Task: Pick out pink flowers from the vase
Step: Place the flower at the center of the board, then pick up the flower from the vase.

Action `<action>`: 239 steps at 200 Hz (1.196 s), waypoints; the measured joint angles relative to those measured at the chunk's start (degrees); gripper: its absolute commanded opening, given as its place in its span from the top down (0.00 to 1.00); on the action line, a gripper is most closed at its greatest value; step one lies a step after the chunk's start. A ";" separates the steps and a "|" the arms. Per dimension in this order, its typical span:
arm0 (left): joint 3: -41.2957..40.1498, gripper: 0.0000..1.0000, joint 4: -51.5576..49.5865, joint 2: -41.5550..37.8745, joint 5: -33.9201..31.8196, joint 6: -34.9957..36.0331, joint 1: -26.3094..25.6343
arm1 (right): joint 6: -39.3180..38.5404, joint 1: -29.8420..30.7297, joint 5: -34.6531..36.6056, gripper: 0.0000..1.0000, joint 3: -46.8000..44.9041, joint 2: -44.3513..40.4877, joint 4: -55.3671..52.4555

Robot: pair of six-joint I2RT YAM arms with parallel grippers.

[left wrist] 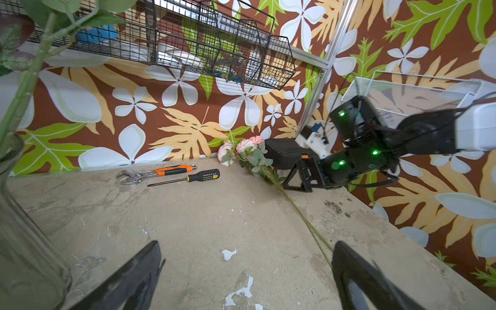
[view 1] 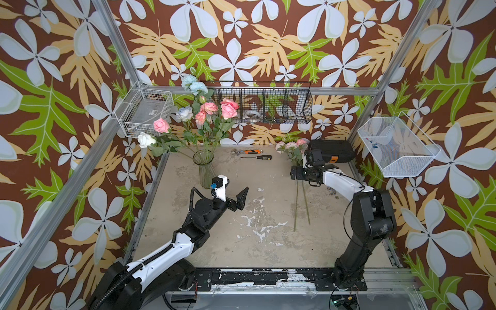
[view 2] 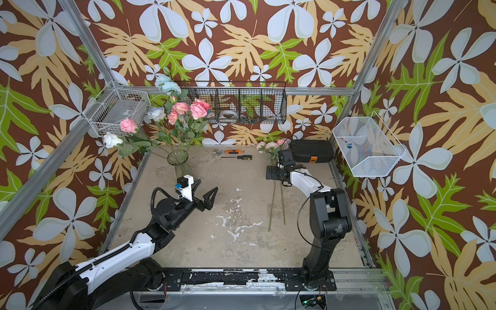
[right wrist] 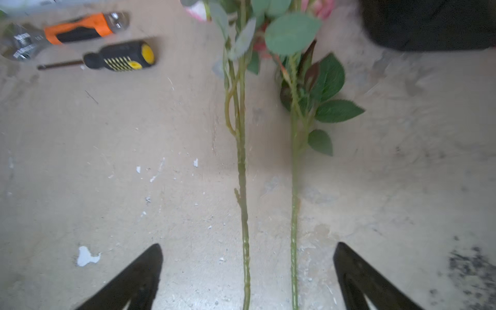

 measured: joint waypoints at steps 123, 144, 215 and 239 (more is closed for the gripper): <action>18.47 0.13 -2.95 13.38 2.08 0.37 20.65 | 2.58 14.60 -11.58 0.05 -34.14 -29.20 40.15; 22.67 0.13 -6.25 16.72 3.39 3.48 20.94 | 2.36 14.95 -12.94 0.05 -37.24 -29.81 45.42; 33.44 0.22 -15.78 26.80 3.08 7.89 20.72 | 2.56 15.91 -14.71 0.05 -41.86 -30.38 55.91; 36.33 0.22 -16.63 28.85 1.53 9.49 20.50 | 2.62 15.89 -15.30 0.05 -41.86 -30.62 56.57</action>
